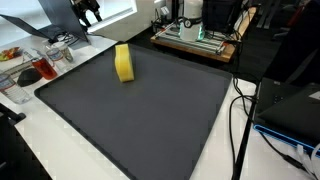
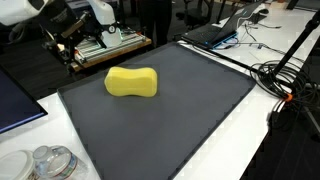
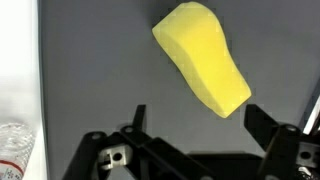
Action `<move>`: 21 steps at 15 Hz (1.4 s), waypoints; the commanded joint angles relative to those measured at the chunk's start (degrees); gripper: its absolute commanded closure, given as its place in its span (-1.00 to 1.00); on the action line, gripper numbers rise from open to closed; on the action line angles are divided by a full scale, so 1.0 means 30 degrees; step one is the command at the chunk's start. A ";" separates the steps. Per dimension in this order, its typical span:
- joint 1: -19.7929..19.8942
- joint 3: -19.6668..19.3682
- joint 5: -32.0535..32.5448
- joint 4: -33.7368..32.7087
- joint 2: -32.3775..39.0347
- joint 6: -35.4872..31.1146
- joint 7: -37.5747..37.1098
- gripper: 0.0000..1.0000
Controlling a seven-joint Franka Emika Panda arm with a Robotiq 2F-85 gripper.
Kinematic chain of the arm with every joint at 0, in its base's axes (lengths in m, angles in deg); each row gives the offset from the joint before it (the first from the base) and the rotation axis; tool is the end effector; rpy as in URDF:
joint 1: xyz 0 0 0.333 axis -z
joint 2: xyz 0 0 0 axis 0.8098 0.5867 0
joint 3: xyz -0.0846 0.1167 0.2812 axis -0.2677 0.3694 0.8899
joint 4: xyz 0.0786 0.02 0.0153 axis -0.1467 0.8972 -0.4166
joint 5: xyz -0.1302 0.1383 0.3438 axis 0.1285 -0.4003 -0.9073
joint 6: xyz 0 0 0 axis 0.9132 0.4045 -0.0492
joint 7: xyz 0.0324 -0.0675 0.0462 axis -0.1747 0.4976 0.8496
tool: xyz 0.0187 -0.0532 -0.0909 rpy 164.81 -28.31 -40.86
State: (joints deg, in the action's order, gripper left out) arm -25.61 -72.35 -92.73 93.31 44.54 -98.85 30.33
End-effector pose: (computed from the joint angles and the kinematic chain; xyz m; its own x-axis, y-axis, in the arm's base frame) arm 0.5181 -0.3271 0.3754 0.9866 0.1607 0.0294 0.1615 -0.9323 -0.3235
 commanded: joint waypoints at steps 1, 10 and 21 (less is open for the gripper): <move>-0.1391 -0.1015 -0.0008 0.4429 -0.3254 -0.2708 -0.1739 -1.00; -0.1752 -0.3607 -0.0698 1.0719 -0.8067 -0.6001 -0.1842 -1.00; -0.4275 -0.3468 0.2702 1.5368 -1.4671 -0.6243 -0.4535 -1.00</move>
State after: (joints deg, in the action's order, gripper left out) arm -35.77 -80.18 -86.06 139.49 0.77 -117.49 17.86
